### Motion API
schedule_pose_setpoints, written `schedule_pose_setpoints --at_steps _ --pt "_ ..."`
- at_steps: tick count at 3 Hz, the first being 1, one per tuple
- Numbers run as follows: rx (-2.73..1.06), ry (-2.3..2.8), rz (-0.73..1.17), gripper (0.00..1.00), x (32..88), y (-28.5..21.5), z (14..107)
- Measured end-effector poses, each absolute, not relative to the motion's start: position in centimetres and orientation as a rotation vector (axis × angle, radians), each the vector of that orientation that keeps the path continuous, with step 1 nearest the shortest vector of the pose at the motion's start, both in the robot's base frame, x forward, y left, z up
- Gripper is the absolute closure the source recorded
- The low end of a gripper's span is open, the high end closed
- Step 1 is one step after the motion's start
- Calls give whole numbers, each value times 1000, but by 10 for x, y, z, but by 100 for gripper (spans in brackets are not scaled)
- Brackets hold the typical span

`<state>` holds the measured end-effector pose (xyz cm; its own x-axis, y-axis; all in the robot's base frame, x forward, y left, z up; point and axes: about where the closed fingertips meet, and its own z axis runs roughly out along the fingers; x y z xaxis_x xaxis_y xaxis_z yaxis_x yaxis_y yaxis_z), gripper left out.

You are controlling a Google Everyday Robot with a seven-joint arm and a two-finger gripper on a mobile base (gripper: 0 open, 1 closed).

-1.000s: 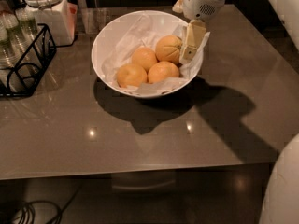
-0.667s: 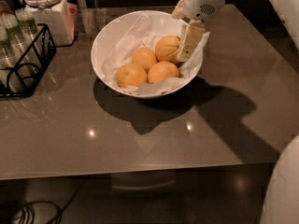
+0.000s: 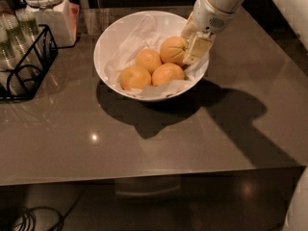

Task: Pick orange from white bowl

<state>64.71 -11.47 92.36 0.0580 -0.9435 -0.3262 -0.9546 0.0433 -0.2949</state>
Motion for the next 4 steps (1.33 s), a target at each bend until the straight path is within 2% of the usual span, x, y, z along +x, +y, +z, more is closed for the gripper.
schedule_pose_setpoints --at_steps 1,4 --pt "-1906 1893 35 34 648 -115 923" --pt "-1888 1791 70 33 672 -86 928"
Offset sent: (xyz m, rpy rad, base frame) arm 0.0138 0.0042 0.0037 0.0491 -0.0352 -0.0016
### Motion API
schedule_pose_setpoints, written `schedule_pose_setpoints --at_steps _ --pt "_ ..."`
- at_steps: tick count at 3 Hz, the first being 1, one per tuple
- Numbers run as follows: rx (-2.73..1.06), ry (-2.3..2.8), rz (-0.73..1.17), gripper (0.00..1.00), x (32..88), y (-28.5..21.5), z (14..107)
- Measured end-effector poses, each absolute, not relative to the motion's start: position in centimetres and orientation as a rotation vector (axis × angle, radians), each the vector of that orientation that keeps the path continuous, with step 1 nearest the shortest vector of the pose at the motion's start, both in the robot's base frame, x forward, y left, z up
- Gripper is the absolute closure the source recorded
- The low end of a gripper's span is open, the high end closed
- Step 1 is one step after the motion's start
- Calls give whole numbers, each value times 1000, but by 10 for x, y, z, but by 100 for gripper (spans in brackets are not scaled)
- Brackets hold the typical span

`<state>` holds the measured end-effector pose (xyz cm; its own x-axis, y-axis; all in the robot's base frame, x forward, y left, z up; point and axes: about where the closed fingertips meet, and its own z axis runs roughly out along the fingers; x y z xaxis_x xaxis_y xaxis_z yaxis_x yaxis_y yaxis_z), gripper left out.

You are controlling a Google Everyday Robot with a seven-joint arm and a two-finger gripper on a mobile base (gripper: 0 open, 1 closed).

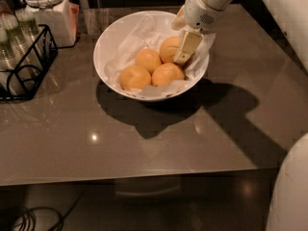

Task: Pick orange from white bowl

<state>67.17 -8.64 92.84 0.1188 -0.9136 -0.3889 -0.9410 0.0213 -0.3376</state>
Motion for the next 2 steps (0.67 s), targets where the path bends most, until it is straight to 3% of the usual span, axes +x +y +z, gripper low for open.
schedule_pose_setpoints --at_steps 2 --pt "-1903 1805 113 34 672 -81 916"
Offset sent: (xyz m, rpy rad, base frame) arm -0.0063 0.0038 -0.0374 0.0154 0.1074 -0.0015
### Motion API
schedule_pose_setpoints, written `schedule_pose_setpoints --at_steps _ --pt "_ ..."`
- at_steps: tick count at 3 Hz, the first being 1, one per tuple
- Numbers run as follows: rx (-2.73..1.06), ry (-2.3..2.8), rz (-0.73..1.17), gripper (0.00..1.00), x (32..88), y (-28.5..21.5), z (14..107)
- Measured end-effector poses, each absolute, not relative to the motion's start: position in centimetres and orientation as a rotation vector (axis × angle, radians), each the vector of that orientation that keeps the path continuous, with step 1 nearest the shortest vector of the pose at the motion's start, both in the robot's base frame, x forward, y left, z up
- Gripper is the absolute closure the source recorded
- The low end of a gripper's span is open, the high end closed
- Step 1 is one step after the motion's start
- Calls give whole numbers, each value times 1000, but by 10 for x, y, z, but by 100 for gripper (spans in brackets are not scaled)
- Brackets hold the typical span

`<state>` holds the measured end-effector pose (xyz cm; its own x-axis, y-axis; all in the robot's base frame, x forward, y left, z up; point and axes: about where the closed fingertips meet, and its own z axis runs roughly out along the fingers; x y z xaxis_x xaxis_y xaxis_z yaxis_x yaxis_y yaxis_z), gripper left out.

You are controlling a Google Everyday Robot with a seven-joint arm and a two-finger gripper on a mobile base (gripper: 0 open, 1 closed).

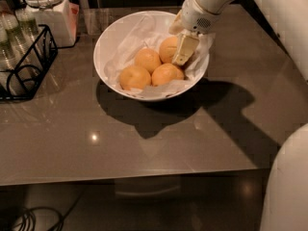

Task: Pick orange from white bowl

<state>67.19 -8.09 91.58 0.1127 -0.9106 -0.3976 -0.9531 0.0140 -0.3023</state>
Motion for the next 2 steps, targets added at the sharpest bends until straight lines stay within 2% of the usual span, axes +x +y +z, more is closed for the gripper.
schedule_pose_setpoints --at_steps 1,2 --pt "-1906 1814 130 35 671 -80 912" --pt "-1906 1823 145 54 671 -79 909"
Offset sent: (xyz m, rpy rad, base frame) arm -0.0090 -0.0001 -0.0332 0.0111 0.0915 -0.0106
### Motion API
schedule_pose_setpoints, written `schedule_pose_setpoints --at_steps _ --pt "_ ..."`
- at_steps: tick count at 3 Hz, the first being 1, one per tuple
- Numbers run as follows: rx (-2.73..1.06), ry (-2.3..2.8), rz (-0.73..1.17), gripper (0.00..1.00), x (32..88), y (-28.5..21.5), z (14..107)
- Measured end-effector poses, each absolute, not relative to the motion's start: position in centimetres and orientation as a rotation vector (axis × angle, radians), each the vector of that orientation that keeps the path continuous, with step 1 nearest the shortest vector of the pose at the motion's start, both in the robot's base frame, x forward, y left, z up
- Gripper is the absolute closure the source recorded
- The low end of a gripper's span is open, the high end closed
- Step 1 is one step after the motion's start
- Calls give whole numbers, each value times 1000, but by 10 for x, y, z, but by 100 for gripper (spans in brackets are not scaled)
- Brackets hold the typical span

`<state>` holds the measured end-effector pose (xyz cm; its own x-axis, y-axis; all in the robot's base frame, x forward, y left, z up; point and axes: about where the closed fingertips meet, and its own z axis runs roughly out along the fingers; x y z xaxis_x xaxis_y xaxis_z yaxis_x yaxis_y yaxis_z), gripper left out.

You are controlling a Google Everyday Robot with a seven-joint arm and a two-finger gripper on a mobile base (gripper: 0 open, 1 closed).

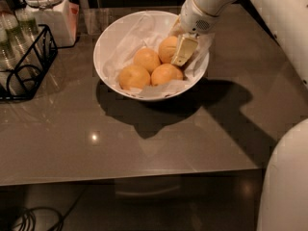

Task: Pick orange from white bowl

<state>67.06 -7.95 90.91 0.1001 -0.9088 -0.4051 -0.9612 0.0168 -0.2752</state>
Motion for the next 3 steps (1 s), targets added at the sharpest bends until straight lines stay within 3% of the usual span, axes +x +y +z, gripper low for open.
schedule_pose_setpoints --at_steps 2,3 --pt "-1889 1838 163 99 668 -81 909" --pt "-1762 1834 193 100 656 -87 929"
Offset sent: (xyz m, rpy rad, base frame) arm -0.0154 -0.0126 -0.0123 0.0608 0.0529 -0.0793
